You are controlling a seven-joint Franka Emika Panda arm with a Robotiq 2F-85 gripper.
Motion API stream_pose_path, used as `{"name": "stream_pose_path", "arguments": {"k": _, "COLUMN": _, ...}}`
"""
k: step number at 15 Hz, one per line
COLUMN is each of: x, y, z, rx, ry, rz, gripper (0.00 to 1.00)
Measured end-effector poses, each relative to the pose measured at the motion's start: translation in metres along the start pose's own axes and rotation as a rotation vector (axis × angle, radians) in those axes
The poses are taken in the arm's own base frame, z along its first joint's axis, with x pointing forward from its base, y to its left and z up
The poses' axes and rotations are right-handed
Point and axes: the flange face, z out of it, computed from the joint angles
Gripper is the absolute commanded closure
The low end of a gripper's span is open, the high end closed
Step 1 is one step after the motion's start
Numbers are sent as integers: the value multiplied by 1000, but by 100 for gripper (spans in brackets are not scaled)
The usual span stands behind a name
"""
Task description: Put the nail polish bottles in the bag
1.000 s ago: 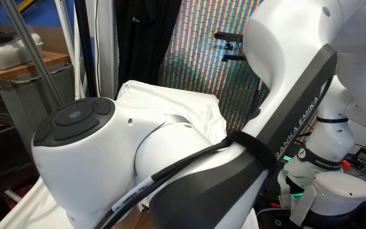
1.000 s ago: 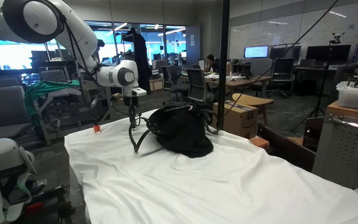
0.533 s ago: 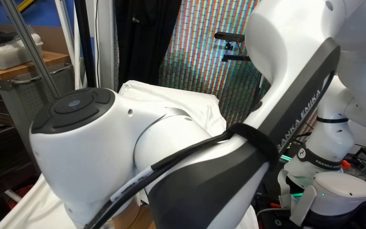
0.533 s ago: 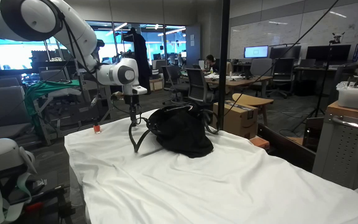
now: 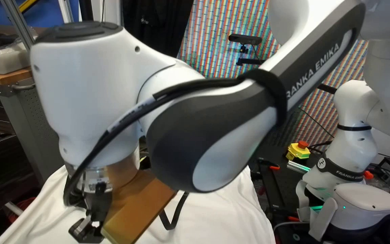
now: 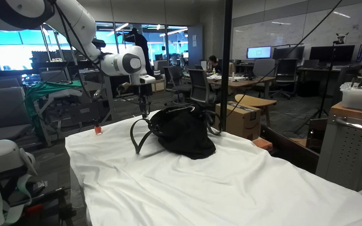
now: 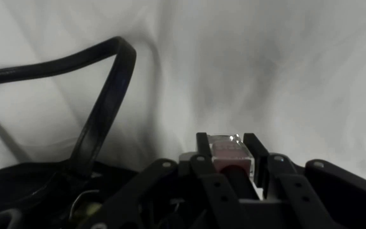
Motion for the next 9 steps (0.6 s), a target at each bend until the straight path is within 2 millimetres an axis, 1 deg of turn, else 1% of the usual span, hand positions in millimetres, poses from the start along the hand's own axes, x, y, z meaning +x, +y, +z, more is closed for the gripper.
{"name": "stream_pose_path", "arguments": {"k": 4, "x": 35, "y": 28, "z": -27, "rx": 8, "ry": 38, "rz": 44, "gripper": 80}}
{"name": "stream_pose_path", "arguments": {"k": 9, "x": 75, "y": 66, "z": -47, "rx": 12, "ry": 64, "rz": 93, "gripper": 80}}
